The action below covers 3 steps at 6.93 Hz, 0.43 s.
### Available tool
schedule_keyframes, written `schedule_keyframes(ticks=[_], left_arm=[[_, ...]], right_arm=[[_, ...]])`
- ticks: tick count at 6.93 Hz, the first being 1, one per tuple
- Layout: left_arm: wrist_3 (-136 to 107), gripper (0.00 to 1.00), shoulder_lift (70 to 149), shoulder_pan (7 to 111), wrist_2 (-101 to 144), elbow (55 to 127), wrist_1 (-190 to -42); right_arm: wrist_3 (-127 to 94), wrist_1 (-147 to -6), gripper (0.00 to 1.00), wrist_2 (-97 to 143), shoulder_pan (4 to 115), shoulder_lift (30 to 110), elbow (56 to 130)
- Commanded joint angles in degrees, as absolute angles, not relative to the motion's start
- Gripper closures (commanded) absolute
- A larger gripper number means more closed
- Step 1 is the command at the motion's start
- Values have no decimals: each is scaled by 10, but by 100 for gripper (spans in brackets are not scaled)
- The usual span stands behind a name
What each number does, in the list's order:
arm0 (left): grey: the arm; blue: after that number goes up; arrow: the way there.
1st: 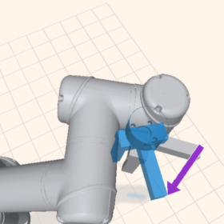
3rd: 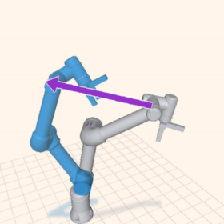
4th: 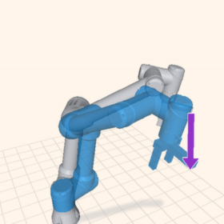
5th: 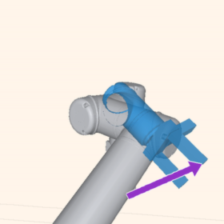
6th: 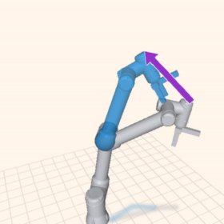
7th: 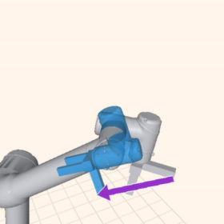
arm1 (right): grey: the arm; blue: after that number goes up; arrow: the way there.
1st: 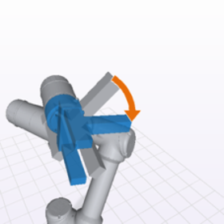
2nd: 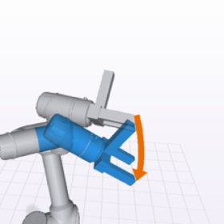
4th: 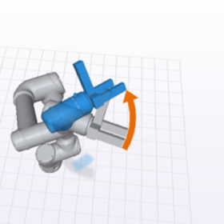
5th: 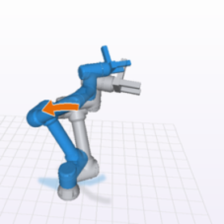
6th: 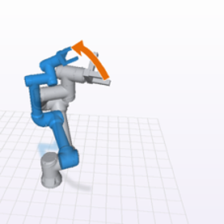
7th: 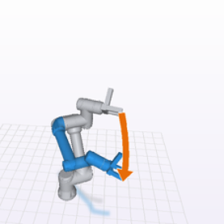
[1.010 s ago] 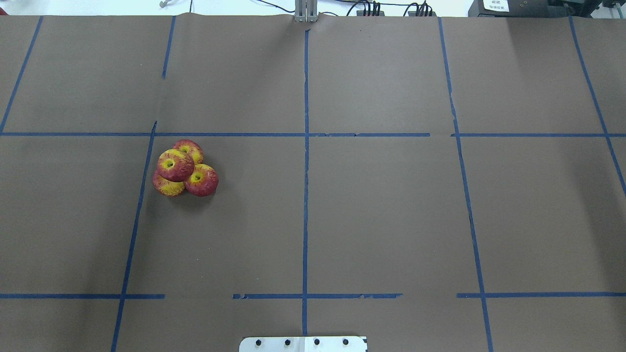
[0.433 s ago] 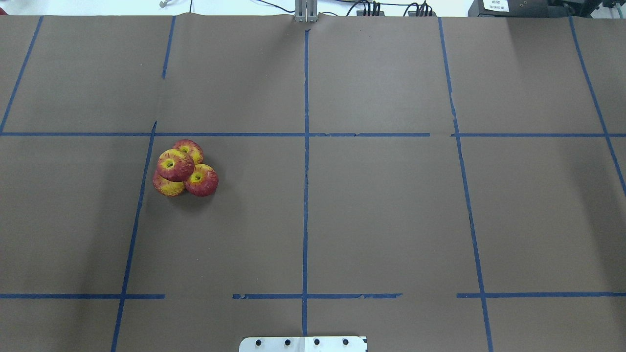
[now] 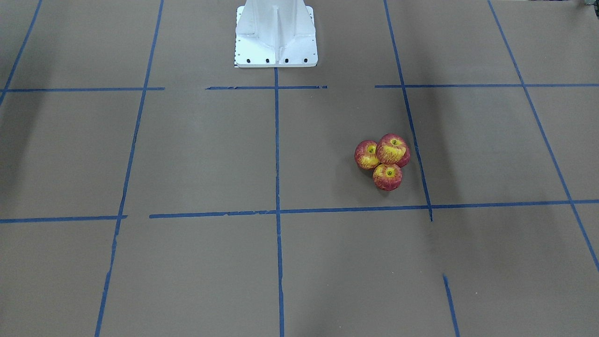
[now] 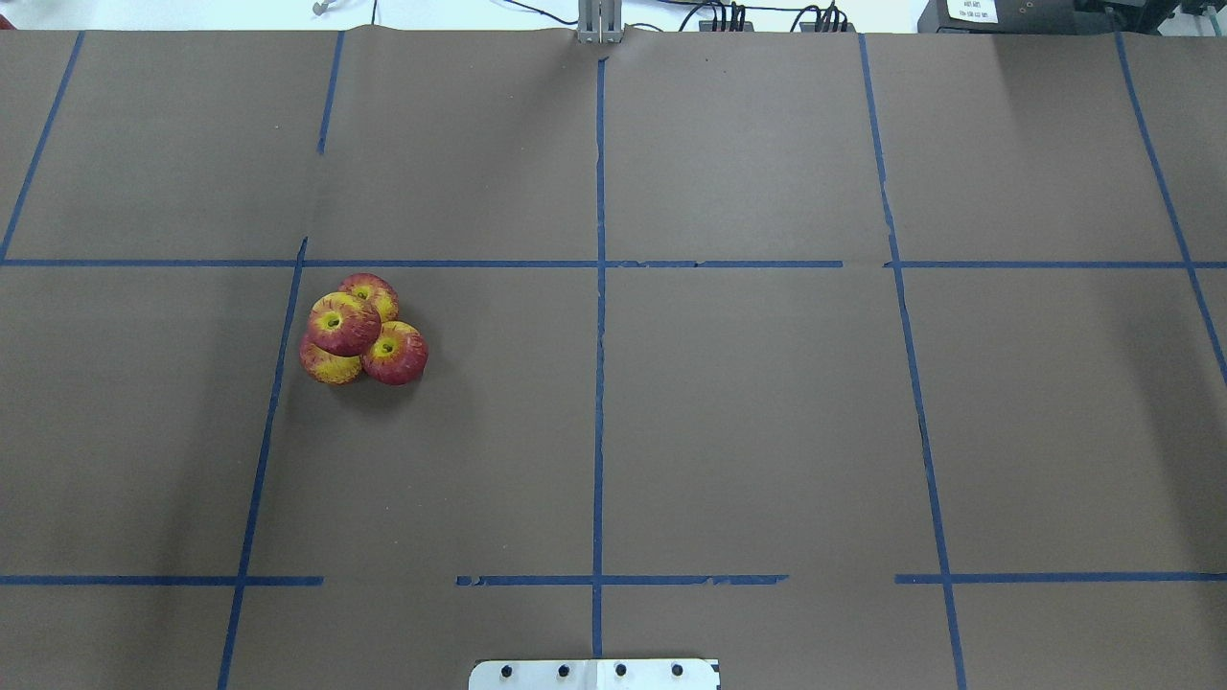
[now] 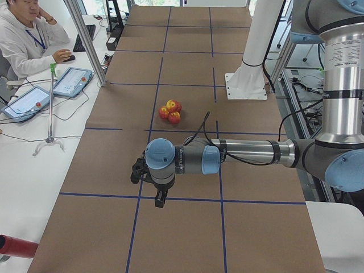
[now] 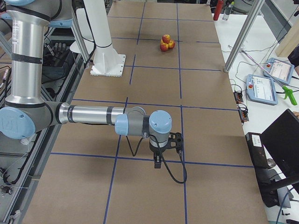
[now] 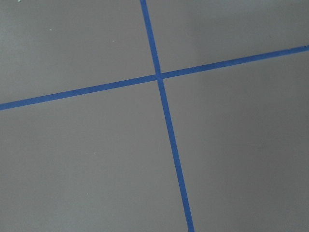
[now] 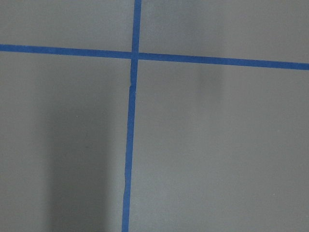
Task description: Stack apples
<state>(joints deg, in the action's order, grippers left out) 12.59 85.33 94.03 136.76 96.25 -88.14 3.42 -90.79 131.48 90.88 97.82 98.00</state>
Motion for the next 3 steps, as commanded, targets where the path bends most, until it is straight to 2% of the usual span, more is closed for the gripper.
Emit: schedule_keyframes(ticks=[1, 3], left_arm=[[120, 0, 853, 940, 1348, 962, -883], [116, 0, 853, 940, 1350, 961, -882]], right_arm=[[34, -908, 0, 1315, 909, 978, 980], [34, -908, 0, 1315, 909, 978, 980]])
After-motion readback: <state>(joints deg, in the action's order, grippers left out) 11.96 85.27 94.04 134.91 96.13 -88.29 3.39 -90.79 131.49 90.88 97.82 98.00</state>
